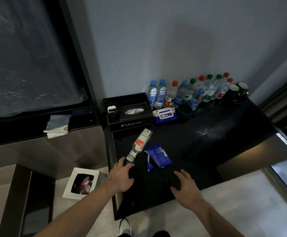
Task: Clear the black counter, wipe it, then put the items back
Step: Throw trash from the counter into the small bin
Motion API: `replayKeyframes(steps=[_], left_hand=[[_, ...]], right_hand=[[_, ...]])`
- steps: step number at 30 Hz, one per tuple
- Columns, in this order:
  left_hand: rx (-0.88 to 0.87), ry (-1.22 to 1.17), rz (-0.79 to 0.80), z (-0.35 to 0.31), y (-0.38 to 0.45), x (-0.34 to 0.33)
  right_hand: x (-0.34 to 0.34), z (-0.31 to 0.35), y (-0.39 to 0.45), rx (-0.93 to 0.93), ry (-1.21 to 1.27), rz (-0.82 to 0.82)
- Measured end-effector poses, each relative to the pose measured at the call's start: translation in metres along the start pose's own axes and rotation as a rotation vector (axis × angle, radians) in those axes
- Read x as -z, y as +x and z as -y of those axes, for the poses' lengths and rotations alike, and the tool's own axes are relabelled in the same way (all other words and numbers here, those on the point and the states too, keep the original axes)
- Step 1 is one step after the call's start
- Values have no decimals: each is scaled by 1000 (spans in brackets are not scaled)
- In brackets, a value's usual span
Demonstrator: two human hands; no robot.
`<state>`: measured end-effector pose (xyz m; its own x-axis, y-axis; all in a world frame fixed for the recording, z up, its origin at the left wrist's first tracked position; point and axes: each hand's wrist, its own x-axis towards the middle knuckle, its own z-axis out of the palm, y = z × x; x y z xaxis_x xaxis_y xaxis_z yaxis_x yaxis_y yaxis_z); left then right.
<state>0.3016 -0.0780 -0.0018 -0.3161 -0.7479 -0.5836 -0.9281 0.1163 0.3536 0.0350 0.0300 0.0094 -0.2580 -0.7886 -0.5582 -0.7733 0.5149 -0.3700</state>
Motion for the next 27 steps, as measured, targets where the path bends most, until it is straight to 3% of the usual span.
replayKeyframes(steps=[14,17,23,27], left_hand=[[197,-154,76,-21,82,-22],[207,-229,-54,-23,89,-39],[191,-453,-477,-55,53,-56],[256,-570,-623,-81,12,-55]], right_hand=[[33,-11,88,78,-44,140],[42,-19,113,114,-39,184],[52,-20,158,158,-56,243],[50,-5,180,125,-42,301]])
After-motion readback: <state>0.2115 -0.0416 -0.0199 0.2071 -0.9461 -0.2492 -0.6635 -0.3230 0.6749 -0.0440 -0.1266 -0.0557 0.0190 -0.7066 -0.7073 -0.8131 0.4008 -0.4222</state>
